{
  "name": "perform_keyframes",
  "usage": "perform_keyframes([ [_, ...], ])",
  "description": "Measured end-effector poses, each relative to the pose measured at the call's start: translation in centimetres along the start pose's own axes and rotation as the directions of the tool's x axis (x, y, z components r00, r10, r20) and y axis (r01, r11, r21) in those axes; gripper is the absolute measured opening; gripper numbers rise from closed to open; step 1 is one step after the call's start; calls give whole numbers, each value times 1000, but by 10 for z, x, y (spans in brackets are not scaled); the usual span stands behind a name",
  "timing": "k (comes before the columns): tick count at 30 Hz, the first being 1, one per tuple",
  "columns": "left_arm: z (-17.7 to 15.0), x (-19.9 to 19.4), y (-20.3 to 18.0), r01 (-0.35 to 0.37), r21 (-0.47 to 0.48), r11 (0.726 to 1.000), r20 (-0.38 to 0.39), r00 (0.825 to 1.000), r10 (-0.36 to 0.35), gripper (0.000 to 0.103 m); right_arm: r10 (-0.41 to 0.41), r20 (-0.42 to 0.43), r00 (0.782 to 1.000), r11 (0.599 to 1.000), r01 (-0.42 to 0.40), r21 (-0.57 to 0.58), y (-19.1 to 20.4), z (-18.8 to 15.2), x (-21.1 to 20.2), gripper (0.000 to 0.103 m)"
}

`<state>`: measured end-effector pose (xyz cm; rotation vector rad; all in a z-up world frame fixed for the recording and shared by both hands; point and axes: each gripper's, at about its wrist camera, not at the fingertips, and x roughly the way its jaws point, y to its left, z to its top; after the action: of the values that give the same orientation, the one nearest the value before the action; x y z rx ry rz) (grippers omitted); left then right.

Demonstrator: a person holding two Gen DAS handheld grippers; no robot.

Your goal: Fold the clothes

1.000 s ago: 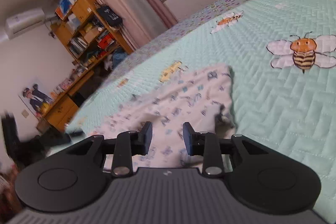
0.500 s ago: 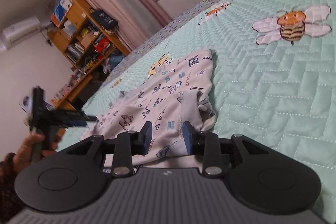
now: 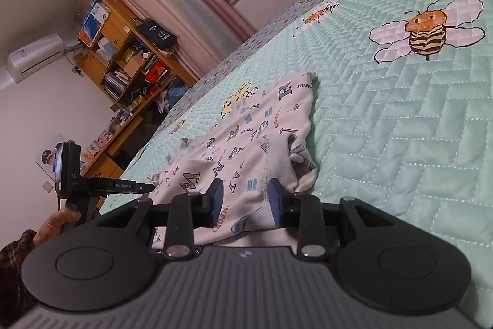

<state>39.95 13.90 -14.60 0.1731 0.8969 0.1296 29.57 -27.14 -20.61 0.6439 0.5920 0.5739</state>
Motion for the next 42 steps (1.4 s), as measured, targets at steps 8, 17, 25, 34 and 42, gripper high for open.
perform_keyframes([
  [8, 4, 14, 53, -67, -143, 987, -33, 997, 63, 0, 3, 1, 1000, 1000, -3, -2, 0, -1, 1, 35],
  [17, 3, -16, 44, -9, -129, 992, 84, 996, 20, 60, 9, 2, 1000, 1000, -9, 5, -2, -1, 2, 35],
  [25, 9, 15, 9, -69, -13, 998, -14, 998, 69, 27, 15, 2, 1000, 1000, -15, 11, -3, -1, 4, 35],
  [34, 6, 10, -7, -140, 76, 987, 12, 990, 140, 2, 22, 3, 1000, 1000, -22, 17, -4, -1, 4, 35],
  [42, 12, 18, 32, -52, -72, 996, -36, 998, 50, 3, 35, -2, 999, 999, -35, 18, -5, -1, 4, 35],
])
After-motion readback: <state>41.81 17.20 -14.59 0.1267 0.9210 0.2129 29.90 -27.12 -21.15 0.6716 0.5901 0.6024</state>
